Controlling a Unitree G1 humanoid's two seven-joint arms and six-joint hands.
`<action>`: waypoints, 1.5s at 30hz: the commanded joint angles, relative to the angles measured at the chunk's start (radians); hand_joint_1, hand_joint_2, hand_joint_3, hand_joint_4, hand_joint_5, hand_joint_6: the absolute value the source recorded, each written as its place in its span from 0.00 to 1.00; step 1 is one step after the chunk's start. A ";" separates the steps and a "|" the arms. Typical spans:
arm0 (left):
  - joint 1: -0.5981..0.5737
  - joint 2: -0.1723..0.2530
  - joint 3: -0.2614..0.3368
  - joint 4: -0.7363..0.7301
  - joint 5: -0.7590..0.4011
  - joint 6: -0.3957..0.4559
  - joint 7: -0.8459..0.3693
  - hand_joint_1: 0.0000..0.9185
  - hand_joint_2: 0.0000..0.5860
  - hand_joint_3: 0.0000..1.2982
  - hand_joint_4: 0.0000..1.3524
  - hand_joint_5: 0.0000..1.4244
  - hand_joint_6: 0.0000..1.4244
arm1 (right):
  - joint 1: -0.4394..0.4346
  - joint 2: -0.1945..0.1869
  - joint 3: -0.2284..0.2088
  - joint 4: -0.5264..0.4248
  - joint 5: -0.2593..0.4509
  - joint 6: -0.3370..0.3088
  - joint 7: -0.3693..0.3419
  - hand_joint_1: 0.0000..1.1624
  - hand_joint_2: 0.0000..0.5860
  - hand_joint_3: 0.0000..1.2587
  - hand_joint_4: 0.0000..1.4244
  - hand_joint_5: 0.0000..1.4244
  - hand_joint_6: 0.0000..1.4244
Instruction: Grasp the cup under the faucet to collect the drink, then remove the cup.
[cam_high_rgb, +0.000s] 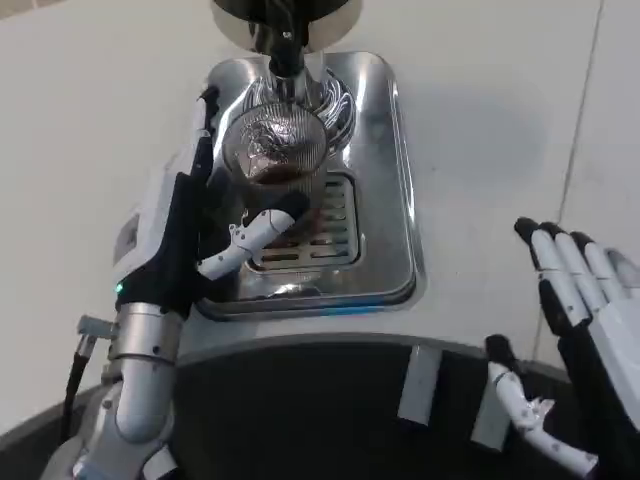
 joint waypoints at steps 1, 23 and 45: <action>-0.011 -0.001 -0.030 0.030 0.012 -0.026 -0.010 0.43 0.08 0.00 0.00 0.06 0.08 | 0.032 -0.003 0.001 -0.003 0.012 -0.030 -0.013 0.21 0.86 0.00 0.00 0.00 0.00; -0.114 -0.045 -0.056 0.163 0.000 -0.043 -0.007 0.52 0.09 0.00 0.00 0.10 0.13 | 0.057 0.046 0.001 -0.084 0.018 0.017 0.089 0.17 0.80 0.00 0.00 0.00 0.00; -0.131 -0.097 -0.152 0.189 0.056 -0.004 0.048 0.68 0.13 0.32 0.33 0.51 0.71 | 0.029 0.104 0.007 -0.114 0.012 0.087 0.169 0.17 0.79 0.00 0.00 0.00 0.00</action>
